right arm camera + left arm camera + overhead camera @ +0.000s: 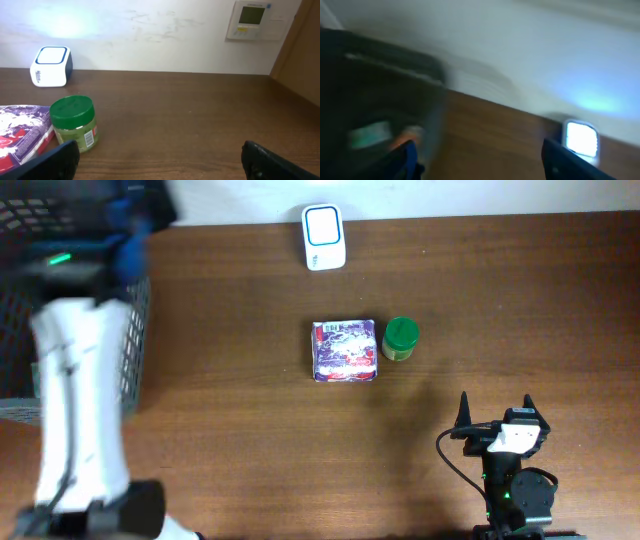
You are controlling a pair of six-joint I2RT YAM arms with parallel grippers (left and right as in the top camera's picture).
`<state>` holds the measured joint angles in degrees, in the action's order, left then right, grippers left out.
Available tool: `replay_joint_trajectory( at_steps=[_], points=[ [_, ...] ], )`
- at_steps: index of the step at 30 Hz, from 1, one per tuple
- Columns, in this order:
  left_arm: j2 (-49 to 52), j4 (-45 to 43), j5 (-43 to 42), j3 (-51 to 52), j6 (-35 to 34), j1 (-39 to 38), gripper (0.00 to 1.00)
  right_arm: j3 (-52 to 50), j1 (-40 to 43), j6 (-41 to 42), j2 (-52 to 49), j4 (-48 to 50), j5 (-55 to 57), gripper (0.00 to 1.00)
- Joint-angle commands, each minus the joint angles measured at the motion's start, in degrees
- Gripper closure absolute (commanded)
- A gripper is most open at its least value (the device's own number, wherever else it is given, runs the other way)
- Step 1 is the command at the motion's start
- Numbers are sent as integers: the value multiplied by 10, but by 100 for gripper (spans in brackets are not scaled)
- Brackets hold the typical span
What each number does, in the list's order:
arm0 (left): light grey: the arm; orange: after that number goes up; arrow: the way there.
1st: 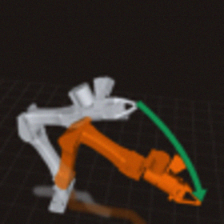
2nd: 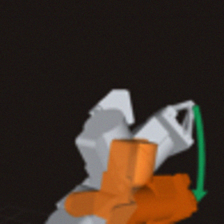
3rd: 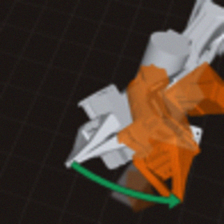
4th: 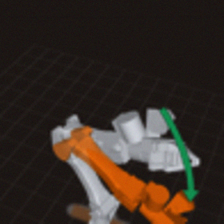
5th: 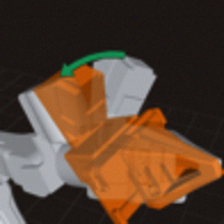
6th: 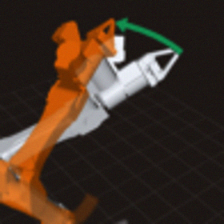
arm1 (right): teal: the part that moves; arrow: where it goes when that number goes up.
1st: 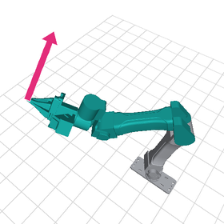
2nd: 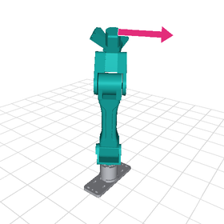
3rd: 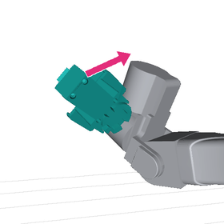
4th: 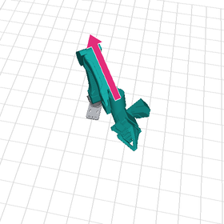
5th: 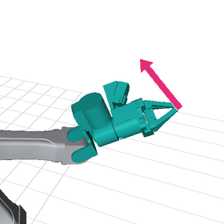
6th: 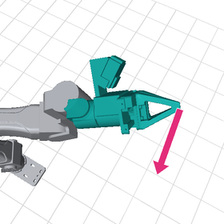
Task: Scan the item barcode
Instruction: 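Reach into the basket and grasp the white bamboo-print tube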
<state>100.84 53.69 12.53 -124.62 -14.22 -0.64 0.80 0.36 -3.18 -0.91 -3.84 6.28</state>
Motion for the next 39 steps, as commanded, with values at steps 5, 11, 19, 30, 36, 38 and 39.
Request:
replay_joint_trajectory(
  at_steps=[5,11,19,30,36,38,39],
  points=[
    [0,100,3,2,49,213,24,-5,4,0,3,-2,-1,2],
    [97,151,-101,29,61,317,31,-5,4,0,3,-2,-1,2],
    [231,169,-226,29,191,311,29,-5,4,0,3,-2,-1,2],
    [291,189,-185,29,193,309,30,-5,4,0,3,-2,-1,2],
    [339,198,-253,29,249,309,27,-5,4,0,3,-2,-1,2],
    [342,197,-259,29,256,309,23,-5,4,0,3,-2,-1,2],
    [343,195,-259,29,256,311,22,-5,4,0,3,-2,-1,2]
  ],
)
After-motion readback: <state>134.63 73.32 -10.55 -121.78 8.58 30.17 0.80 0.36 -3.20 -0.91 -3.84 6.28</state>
